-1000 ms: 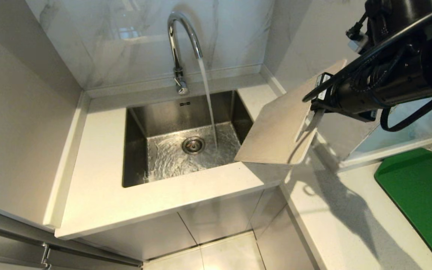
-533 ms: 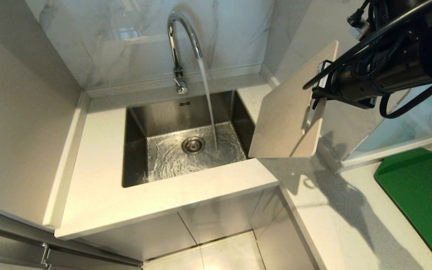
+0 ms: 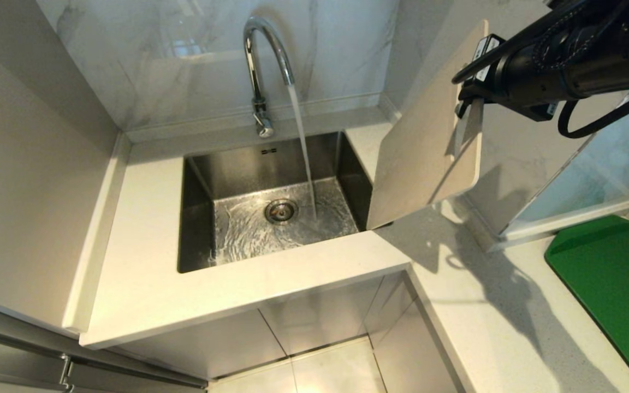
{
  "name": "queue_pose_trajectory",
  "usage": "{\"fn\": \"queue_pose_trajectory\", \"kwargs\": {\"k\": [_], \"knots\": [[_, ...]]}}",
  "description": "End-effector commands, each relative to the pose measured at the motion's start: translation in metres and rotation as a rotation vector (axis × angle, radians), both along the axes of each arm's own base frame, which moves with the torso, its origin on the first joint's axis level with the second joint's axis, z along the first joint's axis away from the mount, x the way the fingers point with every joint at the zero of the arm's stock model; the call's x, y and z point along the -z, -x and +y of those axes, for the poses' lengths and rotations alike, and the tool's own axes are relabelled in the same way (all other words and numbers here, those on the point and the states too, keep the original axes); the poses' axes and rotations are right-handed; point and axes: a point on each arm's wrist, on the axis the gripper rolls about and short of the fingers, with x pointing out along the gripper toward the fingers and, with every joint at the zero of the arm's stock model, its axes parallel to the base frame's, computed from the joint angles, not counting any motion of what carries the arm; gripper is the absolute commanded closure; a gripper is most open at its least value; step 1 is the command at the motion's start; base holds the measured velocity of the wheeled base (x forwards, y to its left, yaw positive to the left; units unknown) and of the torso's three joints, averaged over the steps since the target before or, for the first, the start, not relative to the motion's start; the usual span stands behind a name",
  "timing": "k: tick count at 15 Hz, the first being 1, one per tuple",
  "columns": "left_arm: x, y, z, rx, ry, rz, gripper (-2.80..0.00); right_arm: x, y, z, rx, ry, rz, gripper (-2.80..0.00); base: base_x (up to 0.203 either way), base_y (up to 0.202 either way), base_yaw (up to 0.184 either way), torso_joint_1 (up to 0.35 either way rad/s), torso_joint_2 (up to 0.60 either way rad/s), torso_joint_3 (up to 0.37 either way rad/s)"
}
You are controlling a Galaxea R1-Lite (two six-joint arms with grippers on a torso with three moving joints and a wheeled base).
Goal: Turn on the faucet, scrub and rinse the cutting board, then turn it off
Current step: Scrub the cutting board underwater
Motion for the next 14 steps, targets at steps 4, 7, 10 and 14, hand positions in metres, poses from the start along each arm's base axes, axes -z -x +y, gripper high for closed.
{"fn": "queue_pose_trajectory", "kwargs": {"k": [4, 7, 10, 14], "knots": [[0.000, 0.000, 0.000, -0.001, 0.000, 0.000, 0.00, -0.023, 0.019, 0.000, -0.056, -0.019, -0.131, 0.00, 0.000, 0.000, 0.000, 0.000, 0.00, 0.000], [0.000, 0.000, 0.000, 0.000, 0.000, 0.000, 0.00, -0.024, 0.022, -0.001, -0.056, -0.018, -0.135, 0.00, 0.000, 0.000, 0.000, 0.000, 0.00, 0.000], [0.000, 0.000, 0.000, -0.001, 0.000, -0.001, 0.00, -0.023, 0.022, -0.001, -0.054, -0.017, -0.129, 0.00, 0.000, 0.000, 0.000, 0.000, 0.00, 0.000], [0.000, 0.000, 0.000, -0.002, 0.003, -0.001, 0.00, -0.023, 0.022, -0.001, -0.053, -0.022, -0.125, 0.00, 0.000, 0.000, 0.000, 0.000, 0.00, 0.000]]}}
